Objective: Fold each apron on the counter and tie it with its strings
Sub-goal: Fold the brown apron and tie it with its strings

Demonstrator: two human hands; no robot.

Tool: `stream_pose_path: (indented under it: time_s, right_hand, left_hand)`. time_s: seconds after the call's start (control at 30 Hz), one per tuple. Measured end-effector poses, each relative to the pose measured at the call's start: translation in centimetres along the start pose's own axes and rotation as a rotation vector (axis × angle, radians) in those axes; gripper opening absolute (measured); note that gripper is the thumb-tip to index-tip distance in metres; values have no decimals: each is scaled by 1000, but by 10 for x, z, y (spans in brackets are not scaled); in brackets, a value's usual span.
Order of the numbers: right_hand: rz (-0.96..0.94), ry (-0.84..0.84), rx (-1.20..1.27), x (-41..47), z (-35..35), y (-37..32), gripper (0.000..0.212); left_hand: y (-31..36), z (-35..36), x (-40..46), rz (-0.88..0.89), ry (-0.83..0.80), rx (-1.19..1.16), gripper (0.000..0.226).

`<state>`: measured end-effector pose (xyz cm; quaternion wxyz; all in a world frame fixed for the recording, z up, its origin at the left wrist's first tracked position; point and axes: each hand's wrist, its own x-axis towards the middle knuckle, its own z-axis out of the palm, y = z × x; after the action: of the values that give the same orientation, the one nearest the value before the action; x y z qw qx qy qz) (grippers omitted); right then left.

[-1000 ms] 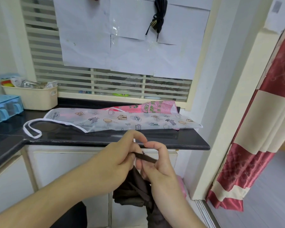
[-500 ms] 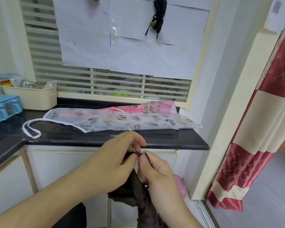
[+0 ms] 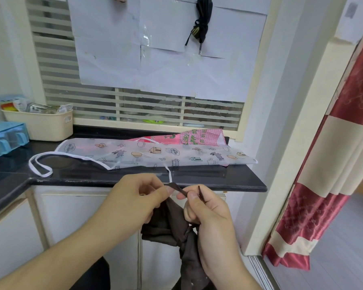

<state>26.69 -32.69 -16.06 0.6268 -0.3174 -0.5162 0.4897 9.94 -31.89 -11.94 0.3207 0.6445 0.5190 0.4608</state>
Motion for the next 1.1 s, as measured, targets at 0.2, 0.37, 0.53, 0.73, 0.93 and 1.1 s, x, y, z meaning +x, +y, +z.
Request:
stream_pose_path:
  time_s: [0.2, 0.37, 0.53, 0.73, 0.93, 1.1]
  right_hand:
    - [43, 122, 218, 3, 6, -3, 24]
    - [34, 137, 311, 3, 8, -2, 25]
    - [-1, 139, 243, 2, 0, -7, 25]
    - [8, 69, -76, -5, 0, -6, 38]
    - [-35, -16, -386, -3, 5, -4, 30]
    - [1, -88, -444, -3, 10, -5, 32]
  left_hand:
    - [7, 2, -21, 99, -47, 338, 29]
    - [-8, 17, -29, 103, -168, 548, 29]
    - [-20, 21, -16, -58, -100, 131, 25]
    - [-7, 14, -13, -109, 8, -295, 26]
    - [4, 11, -15, -204, 48, -517, 26]
    - [7, 12, -16, -188, 43, -551, 24]
